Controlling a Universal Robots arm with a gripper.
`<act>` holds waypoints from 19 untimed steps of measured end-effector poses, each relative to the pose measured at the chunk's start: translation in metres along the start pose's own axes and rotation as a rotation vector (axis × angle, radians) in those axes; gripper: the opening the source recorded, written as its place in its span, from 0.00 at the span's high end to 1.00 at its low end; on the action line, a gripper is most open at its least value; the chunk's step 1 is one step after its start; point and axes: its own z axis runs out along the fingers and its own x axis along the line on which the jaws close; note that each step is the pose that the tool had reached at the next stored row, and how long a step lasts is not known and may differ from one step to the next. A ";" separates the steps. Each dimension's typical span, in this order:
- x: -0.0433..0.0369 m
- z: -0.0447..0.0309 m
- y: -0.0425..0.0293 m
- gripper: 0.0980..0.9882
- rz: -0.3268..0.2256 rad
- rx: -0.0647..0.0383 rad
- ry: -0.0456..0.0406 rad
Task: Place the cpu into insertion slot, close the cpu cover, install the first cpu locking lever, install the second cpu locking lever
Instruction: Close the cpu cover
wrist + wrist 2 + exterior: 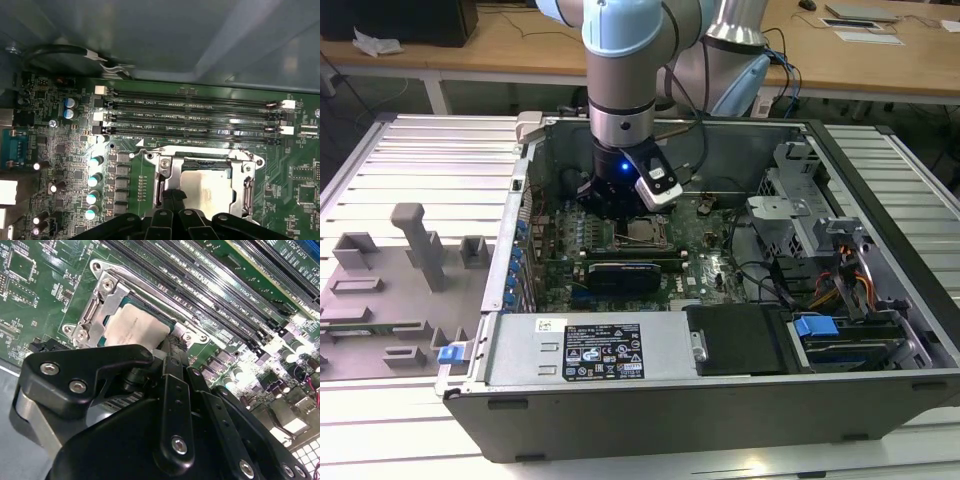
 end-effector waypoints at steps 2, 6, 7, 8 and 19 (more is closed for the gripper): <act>-0.0003 0.0004 0.0001 0.99 0.000 0.000 -0.0002; -0.0005 0.0003 0.0000 0.99 0.000 0.000 -0.0002; -0.0006 -0.0003 0.0001 0.99 0.000 0.000 -0.0003; -0.0006 -0.0011 0.0002 0.99 0.000 -0.001 -0.0005; -0.0142 -0.0121 -0.0004 0.99 0.000 0.000 0.0011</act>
